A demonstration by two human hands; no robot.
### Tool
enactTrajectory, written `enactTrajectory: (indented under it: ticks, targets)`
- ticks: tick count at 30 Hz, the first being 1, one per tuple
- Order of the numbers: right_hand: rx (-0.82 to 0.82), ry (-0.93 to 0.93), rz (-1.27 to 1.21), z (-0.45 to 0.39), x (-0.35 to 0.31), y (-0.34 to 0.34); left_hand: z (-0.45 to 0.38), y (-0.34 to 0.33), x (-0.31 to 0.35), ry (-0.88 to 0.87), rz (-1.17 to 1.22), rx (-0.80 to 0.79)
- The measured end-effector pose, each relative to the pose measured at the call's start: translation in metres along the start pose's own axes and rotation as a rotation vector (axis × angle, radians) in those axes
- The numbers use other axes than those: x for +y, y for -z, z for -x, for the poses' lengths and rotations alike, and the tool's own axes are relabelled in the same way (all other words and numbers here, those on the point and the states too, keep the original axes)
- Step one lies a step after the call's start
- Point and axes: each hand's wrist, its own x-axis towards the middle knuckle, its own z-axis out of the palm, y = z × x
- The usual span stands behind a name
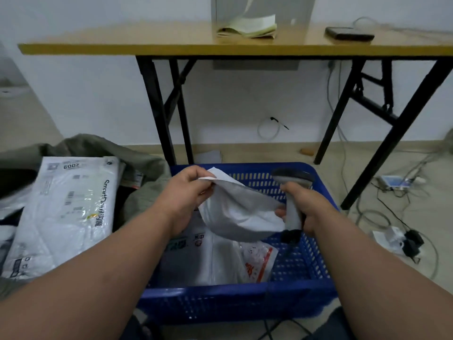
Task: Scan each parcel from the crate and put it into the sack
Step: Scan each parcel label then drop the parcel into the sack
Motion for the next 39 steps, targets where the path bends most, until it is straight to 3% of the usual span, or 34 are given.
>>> enactTrajectory:
  ticks: [4,8,14,18,22,35,39]
  targets:
    - [-0.09,-0.118,-0.054,0.003,0.001,-0.004,0.003,0.008,0.004,0.056,0.383,-0.033]
    - [-0.124,-0.103,-0.034,-0.001,0.001,-0.012,0.0,0.007,0.009,0.13,0.622,-0.03]
    - [0.007,0.212,-0.041,-0.009,0.0,-0.022,-0.005,0.006,0.001,0.221,0.288,0.086]
    - [-0.015,0.389,-0.039,-0.002,-0.005,-0.025,-0.007,0.005,-0.008,0.333,0.273,0.159]
    - [-0.036,0.515,-0.026,0.008,-0.006,-0.026,-0.006,0.013,-0.016,0.472,0.176,0.123]
    - [-0.022,0.486,-0.054,0.02,-0.013,-0.008,-0.015,0.021,-0.016,0.266,0.325,0.222]
    - [-0.042,0.44,-0.028,0.028,-0.02,0.0,-0.016,0.026,-0.014,0.133,0.157,0.273]
